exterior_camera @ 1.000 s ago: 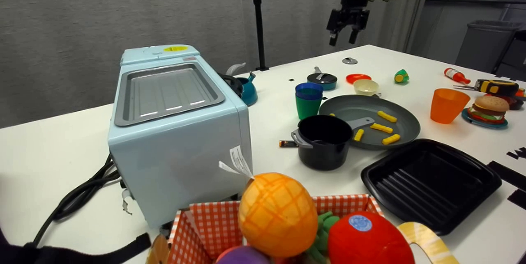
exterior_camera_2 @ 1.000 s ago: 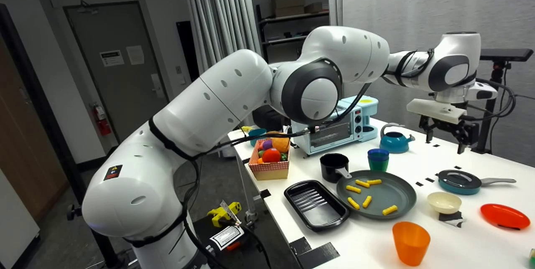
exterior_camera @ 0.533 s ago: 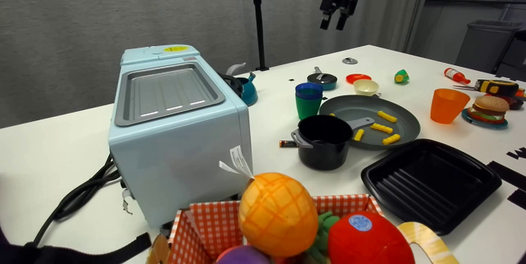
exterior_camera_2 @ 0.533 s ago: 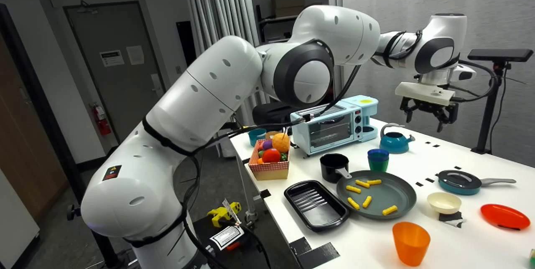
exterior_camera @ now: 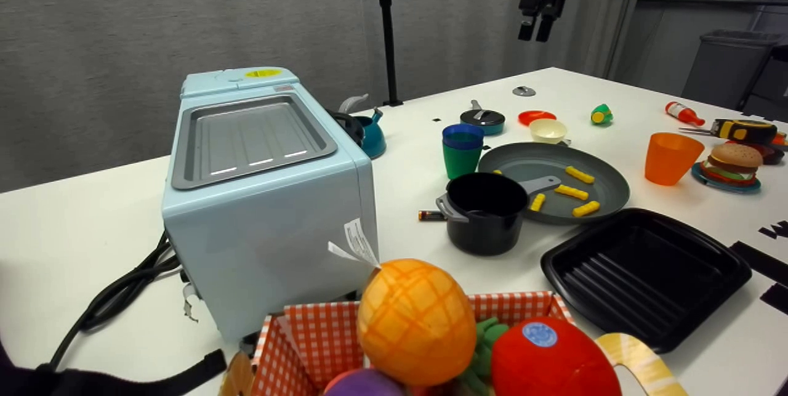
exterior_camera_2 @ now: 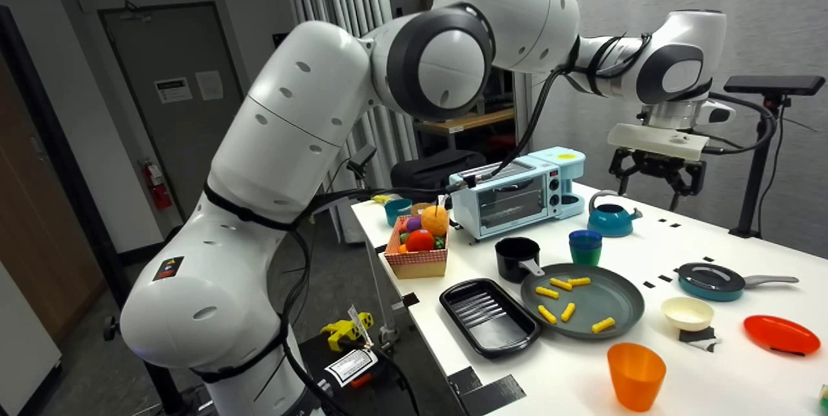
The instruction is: Pour the things in the white bowl onto the plate
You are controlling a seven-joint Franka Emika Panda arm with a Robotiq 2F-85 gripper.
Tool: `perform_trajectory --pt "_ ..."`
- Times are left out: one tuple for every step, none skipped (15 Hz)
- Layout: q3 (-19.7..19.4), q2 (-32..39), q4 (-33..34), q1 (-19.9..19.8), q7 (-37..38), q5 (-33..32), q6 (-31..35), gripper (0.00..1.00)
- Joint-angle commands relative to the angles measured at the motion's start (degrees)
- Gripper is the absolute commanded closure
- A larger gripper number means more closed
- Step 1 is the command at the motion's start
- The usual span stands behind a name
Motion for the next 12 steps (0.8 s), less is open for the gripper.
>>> perform_trajectory --pt "-1.81 -9.61 -13.55 -1.13 -4.57 2.66 0.43 0.00" --pt "-2.19 -11.26 -15.97 -1.23 -5.56 2.92 0.77 0.00" --pt "-2.51 -12.68 -18.15 -1.21 -6.45 3.25 1.01 0.00" --pt "-2.84 -14.05 -20.25 -1.22 -7.37 3.62 1.14 0.00" --pt "-3.05 -15.37 -22.12 -1.21 -8.39 4.06 1.10 0.00" --pt "-3.28 -16.71 -24.09 -1.16 -9.39 4.56 1.43 0.00" --pt "-3.50 -17.82 -25.69 -1.05 -10.26 4.97 1.37 0.00" --pt "-3.65 -19.01 -27.30 -1.00 -11.18 5.47 1.38 0.00" --pt "-3.80 -20.00 -28.63 -0.94 -12.13 5.95 1.35 0.00" --pt "-3.95 -20.99 -30.03 -0.85 -13.10 6.42 1.50 0.00" --pt "-4.11 -21.83 -31.16 -0.74 -13.83 6.89 1.54 0.00" --pt "-4.22 -22.53 -32.18 -0.69 -14.84 7.62 1.93 0.00"
